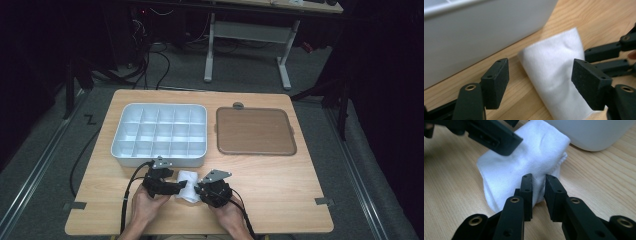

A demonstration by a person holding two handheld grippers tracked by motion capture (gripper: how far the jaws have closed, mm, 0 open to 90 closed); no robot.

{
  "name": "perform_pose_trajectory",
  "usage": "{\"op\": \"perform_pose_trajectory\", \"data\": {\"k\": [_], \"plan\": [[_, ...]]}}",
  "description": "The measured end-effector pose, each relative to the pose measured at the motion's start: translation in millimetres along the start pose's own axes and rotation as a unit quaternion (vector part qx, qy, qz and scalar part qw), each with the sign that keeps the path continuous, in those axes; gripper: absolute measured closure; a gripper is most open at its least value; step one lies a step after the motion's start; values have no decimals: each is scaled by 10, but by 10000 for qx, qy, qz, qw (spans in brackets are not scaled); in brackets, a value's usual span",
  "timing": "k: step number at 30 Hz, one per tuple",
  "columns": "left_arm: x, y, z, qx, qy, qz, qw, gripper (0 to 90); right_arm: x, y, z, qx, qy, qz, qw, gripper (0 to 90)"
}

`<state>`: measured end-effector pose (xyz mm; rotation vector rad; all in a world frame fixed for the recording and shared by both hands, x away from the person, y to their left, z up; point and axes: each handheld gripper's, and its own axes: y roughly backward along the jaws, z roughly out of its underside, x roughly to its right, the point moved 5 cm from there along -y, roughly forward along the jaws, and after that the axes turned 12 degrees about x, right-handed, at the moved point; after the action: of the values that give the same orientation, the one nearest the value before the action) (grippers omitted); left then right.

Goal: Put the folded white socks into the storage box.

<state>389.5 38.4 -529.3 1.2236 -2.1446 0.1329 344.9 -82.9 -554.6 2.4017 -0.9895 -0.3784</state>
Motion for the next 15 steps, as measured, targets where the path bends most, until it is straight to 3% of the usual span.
{"op": "perform_pose_trajectory", "data": {"k": [3, 9, 15], "plan": [[-3, 1, -33, 40, 184, -15, 9998, 295, -5, 4, -12, 28, -3, -18, 10000, 741], [-5, -80, -8, -37, 315, -164, 9994, 280, 23, 135, -68, 344, -189, -33, 9992, 711], [-33, -146, 2, -23, 396, -343, 9986, 246, 170, 321, -16, 444, -180, 215, 9986, 695]]}}
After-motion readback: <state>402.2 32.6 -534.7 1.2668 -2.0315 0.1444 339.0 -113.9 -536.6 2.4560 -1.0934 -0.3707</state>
